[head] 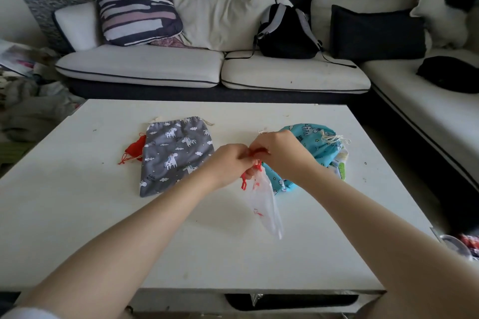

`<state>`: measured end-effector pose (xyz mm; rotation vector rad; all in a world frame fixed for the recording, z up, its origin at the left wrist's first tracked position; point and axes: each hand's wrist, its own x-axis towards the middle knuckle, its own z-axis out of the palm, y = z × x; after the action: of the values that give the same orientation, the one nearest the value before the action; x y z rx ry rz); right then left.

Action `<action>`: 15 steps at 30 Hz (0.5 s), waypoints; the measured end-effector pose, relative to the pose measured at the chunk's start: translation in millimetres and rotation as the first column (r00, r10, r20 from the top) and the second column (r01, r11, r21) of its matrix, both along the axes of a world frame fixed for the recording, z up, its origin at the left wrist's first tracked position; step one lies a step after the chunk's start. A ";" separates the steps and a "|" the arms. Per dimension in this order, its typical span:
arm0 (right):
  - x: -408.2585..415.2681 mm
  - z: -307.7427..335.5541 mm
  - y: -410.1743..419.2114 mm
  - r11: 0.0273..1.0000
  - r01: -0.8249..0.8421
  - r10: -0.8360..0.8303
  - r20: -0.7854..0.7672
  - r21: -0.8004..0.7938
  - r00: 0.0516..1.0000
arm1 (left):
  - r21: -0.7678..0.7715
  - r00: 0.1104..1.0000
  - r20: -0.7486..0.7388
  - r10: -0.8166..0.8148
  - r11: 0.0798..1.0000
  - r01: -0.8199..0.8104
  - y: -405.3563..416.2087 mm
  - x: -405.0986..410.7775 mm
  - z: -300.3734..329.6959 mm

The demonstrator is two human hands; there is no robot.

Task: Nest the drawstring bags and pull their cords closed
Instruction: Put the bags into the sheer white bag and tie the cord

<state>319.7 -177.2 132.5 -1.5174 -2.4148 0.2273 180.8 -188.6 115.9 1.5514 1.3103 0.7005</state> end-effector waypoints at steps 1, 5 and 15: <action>-1.4 -4.2 1.4 1.000 0.017 -0.018 0.057 0.017 0.998 | 0.035 0.998 -0.060 0.004 0.999 -0.001 0.6 0.3 0.0; -9.2 -13.3 -1.8 0.991 0.088 -0.110 0.233 0.102 0.966 | 0.196 0.947 -0.310 0.081 0.980 -0.020 -0.9 4.6 2.2; 1.6 3.4 -3.8 0.864 0.089 -0.237 -0.245 -0.496 0.940 | 0.447 0.901 -0.395 0.179 0.894 0.018 1.5 4.7 2.1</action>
<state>321.3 -181.0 135.9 -1.7218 -2.0598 1.0084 185.6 -187.1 118.1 2.1194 1.6251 0.7763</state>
